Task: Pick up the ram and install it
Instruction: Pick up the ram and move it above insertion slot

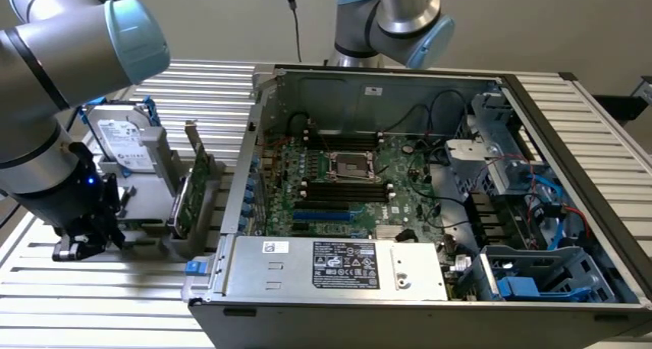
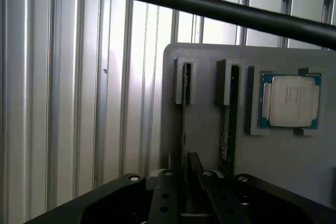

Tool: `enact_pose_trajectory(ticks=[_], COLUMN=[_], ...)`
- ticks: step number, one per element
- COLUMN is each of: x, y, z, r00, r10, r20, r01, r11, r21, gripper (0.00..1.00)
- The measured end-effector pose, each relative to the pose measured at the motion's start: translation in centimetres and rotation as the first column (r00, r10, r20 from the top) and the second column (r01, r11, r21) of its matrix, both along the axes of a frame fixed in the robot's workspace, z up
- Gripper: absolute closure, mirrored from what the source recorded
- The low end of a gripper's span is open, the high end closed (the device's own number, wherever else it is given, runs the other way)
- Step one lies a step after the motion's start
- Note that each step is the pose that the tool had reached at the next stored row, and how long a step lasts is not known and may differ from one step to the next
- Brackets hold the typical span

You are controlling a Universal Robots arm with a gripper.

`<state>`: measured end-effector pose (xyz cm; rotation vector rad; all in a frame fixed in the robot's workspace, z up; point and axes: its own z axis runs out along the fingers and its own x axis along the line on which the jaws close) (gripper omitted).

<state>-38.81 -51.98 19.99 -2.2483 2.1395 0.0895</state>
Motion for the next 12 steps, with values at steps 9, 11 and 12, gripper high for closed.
enact_pose_trajectory(ticks=[9,11,12], x=[0.00,0.00,0.00], y=[0.00,0.00,0.00], z=[-0.01,0.00,-0.01], r00=[1.0000,1.0000,1.0000], r10=[0.000,0.000,0.000], r20=[-0.0006,-0.0007,-0.0007], r01=[0.000,0.000,0.000], r11=[1.0000,1.0000,1.0000], r21=[0.0000,0.0000,0.0000], gripper=[0.87,0.87,0.87])
